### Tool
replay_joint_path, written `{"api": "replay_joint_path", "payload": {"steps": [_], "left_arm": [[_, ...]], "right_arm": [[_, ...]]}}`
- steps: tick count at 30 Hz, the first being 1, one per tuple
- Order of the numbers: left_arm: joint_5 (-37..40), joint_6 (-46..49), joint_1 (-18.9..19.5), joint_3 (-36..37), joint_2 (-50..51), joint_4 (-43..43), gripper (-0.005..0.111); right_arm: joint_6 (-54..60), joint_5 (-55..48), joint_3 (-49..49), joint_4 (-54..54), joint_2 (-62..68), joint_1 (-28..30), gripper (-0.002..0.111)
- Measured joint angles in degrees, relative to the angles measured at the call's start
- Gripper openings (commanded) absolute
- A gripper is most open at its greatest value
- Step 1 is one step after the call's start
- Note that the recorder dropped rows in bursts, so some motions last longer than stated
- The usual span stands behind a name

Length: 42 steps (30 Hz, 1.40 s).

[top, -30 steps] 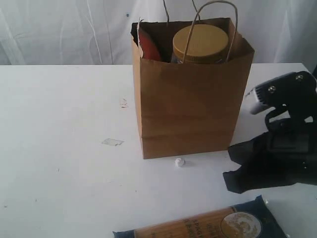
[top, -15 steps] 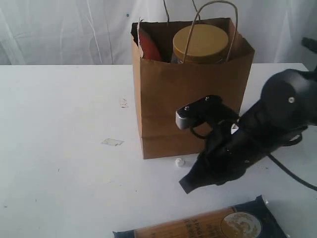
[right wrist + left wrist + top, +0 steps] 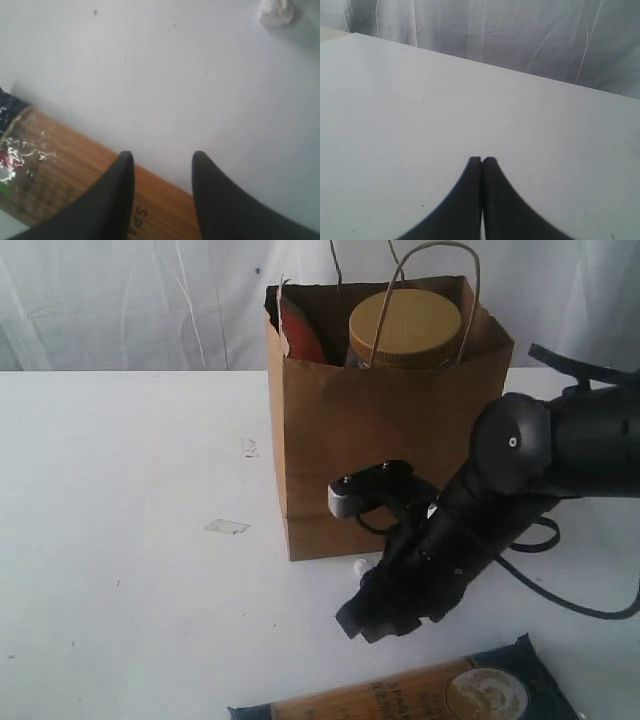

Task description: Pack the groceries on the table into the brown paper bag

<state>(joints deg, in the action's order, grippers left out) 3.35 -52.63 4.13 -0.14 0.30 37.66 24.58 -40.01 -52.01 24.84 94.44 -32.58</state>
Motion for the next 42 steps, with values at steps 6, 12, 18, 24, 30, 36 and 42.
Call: {"api": "replay_joint_path", "payload": {"steps": [6,12,18,24,30,36,42], "left_arm": [[0.00,0.00,0.00,0.00,0.00,0.00,0.000],[0.00,0.00,0.00,0.00,0.00,0.00,0.000],[0.00,0.00,0.00,0.00,0.00,0.00,0.000],[0.00,0.00,0.00,0.00,0.00,0.00,0.000],[0.00,0.00,0.00,0.00,0.00,0.00,0.000],[0.00,0.00,0.00,0.00,0.00,0.00,0.000],[0.00,0.00,0.00,0.00,0.00,0.00,0.000]], "right_arm": [[0.74,5.62,-1.22,0.39,0.33,-0.30,0.040],[1.41,10.36,-1.43,0.39,1.37,-5.32,0.039],[-7.44,15.75,1.28,-9.24,1.37,-14.83,0.035],[-43.70,23.09,5.42,-40.86,1.37,-16.08,0.032],[-60.60,30.69,10.12,-51.94,-2.16,-16.08,0.031],[-63.21,34.47,13.98,-52.66,-14.44,-16.08,0.023],[-63.21,32.61,15.99,-53.76,-21.65,-16.08,0.023]]}}
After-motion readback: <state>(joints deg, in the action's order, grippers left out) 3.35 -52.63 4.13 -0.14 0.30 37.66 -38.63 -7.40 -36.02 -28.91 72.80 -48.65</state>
